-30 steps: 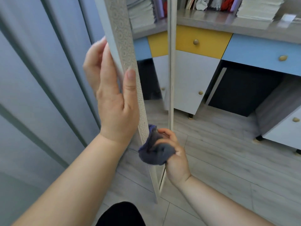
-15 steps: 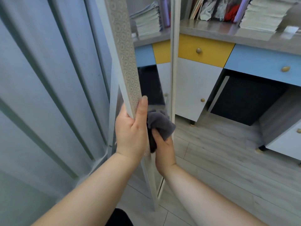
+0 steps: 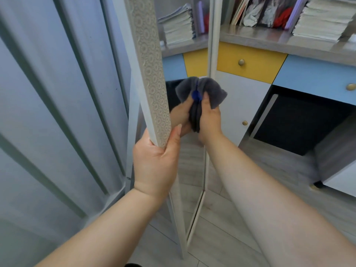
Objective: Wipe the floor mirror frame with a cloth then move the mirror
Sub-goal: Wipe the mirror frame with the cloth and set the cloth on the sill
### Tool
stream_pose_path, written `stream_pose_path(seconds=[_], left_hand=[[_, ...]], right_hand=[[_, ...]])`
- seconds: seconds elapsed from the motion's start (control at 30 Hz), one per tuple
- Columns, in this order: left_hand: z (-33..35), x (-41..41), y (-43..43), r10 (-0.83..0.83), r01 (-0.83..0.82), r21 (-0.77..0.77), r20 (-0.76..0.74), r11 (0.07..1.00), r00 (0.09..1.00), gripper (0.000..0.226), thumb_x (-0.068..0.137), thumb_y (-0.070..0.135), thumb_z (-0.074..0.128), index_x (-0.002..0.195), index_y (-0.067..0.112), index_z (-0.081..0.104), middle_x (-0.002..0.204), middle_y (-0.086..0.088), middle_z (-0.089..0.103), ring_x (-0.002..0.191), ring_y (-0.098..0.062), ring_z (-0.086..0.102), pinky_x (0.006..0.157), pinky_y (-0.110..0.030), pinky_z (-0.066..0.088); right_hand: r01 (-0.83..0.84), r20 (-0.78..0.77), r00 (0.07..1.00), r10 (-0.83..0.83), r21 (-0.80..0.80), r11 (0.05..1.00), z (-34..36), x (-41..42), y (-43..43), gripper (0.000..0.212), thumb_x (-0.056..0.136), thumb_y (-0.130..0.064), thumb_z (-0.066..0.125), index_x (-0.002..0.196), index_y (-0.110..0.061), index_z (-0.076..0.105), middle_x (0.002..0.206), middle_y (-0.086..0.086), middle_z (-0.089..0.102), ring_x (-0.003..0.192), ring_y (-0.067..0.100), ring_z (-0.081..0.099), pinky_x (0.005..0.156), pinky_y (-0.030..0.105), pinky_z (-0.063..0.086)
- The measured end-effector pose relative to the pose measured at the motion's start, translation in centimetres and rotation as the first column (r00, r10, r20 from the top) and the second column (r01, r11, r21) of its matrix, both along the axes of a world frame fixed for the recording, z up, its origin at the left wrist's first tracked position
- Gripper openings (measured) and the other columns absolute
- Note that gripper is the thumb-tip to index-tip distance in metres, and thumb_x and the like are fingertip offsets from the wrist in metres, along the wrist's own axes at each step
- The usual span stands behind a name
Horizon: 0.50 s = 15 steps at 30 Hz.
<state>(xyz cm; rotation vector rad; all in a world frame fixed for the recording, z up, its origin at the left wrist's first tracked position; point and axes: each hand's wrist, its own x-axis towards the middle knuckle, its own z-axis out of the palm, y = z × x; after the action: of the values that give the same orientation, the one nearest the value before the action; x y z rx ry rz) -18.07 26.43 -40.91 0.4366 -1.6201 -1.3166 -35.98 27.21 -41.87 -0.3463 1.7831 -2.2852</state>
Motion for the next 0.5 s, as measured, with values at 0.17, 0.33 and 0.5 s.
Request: stream_pose_path(seconds=[0.17, 0.33, 0.5], left_hand=[[-0.4, 0.0, 0.0, 0.057, -0.055, -0.036, 0.040, 0.998, 0.998, 0.041, 0.090, 0.011, 0.069, 0.064, 0.030, 0.042, 0.046, 0.031, 0.054, 0.050, 0.015, 0.053, 0.051, 0.002, 0.036], [-0.2, -0.1, 0.5, 0.074, -0.074, -0.040, 0.006, 0.996, 0.997, 0.045, 0.089, 0.010, 0.069, 0.063, 0.033, 0.040, 0.043, 0.031, 0.053, 0.048, 0.015, 0.052, 0.049, 0.001, 0.036], [-1.1, 0.4, -0.1, 0.051, -0.050, -0.091, 0.003, 0.995, 0.999, 0.013, 0.086, 0.025, 0.068, 0.087, 0.037, 0.061, 0.077, 0.040, 0.066, 0.082, 0.017, 0.064, 0.072, -0.005, 0.048]], right_hand=[[0.084, 0.161, 0.982, -0.099, 0.100, 0.991, -5.4, -4.5, -0.7, 0.054, 0.092, -0.052, 0.052, 0.133, -0.017, 0.051, 0.121, 0.009, 0.067, 0.116, 0.025, 0.062, 0.105, 0.043, 0.049], [0.142, 0.384, 0.910, -0.156, 0.066, 0.988, -8.6, -4.9, -0.6, 0.047, 0.088, -0.049, 0.059, 0.126, -0.022, 0.055, 0.109, 0.005, 0.068, 0.104, 0.024, 0.065, 0.102, 0.045, 0.050], [0.171, 0.147, 0.977, -0.155, -0.105, 0.980, -3.8, -6.6, -1.5, 0.033, 0.092, -0.034, 0.059, 0.122, -0.021, 0.055, 0.112, 0.005, 0.067, 0.107, 0.022, 0.064, 0.102, 0.044, 0.051]])
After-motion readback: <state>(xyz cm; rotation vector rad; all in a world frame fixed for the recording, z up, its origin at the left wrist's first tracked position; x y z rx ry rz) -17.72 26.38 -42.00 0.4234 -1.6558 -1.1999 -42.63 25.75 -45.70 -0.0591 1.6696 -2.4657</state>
